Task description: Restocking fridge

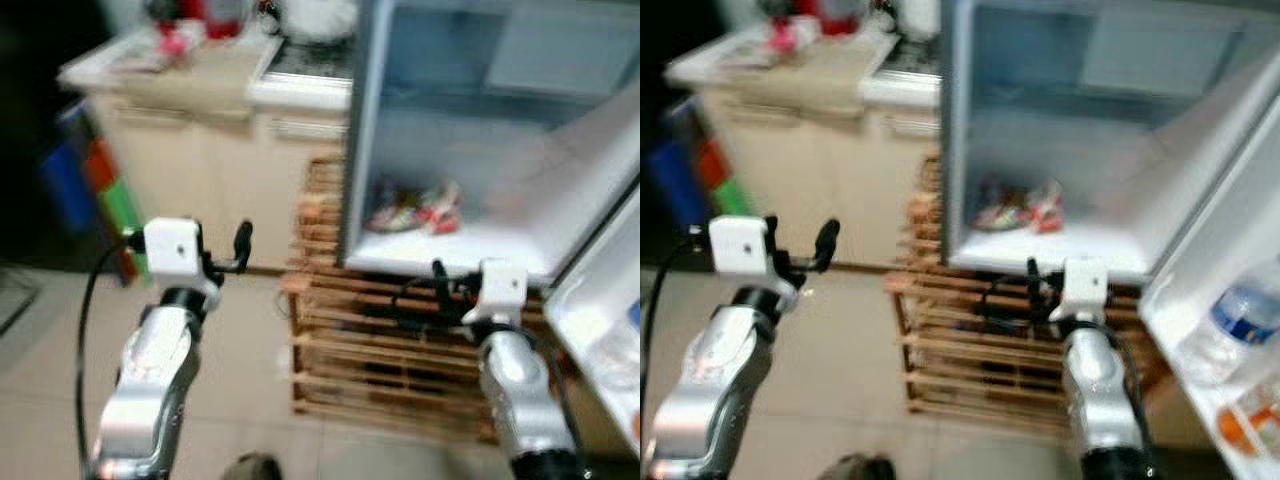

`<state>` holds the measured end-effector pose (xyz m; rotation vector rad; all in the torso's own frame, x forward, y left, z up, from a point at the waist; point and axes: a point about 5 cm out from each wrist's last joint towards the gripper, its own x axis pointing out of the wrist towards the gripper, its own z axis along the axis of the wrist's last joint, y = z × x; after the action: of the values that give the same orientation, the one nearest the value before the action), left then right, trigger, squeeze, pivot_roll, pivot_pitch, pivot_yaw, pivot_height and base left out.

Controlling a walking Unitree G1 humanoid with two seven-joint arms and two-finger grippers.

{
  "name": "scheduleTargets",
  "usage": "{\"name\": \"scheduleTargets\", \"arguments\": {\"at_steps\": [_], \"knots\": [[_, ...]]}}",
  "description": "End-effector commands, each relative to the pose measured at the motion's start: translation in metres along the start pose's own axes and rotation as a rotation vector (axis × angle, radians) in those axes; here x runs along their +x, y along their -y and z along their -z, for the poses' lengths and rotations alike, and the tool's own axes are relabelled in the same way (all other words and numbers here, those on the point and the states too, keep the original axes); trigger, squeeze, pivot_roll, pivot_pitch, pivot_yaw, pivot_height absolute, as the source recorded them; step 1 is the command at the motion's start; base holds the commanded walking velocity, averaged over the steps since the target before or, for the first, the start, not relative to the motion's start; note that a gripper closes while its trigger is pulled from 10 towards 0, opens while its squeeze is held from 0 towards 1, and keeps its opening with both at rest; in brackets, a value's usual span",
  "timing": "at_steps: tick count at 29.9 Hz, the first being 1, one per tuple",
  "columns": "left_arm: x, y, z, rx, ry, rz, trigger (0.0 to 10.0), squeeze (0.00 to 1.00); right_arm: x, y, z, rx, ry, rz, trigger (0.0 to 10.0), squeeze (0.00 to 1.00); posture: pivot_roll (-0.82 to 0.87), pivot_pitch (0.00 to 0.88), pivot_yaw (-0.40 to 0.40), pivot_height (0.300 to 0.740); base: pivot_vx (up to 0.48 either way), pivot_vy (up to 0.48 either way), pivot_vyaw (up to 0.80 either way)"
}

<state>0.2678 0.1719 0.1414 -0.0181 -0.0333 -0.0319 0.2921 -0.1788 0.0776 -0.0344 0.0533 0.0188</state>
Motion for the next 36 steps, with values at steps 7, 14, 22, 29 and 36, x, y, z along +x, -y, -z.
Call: {"name": "scheduleTargets", "arguments": {"at_steps": [7,14,22,29,36], "knots": [[0.005,0.012,-0.008,-0.030,0.040,0.088,10.0,0.00,-0.006,0.009,0.005,-0.026,-0.028,0.019,10.0,0.00,-0.10,0.000,0.006,0.740,-0.048,0.000,0.00],[0.004,0.019,-0.008,-0.072,0.057,0.153,10.0,0.00,-0.016,0.019,0.018,-0.048,-0.065,0.036,10.0,0.00,-0.11,0.000,0.019,0.740,0.152,-0.137,0.00],[0.004,0.018,-0.007,-0.070,0.056,0.163,10.0,0.00,-0.023,0.026,0.025,-0.066,-0.094,0.045,10.0,0.00,-0.12,0.000,0.023,0.740,0.358,-0.316,0.00],[0.005,0.022,-0.006,-0.072,0.053,0.171,10.0,0.00,-0.036,0.028,0.042,-0.072,-0.171,-0.020,10.0,0.00,-0.13,0.000,0.025,0.740,0.362,-0.311,0.00],[0.009,0.017,0.002,-0.062,0.010,0.137,10.0,0.00,-0.071,0.021,0.091,-0.091,-0.449,-0.241,10.0,0.00,-0.13,0.000,0.021,0.740,0.055,-0.040,0.00]]}}
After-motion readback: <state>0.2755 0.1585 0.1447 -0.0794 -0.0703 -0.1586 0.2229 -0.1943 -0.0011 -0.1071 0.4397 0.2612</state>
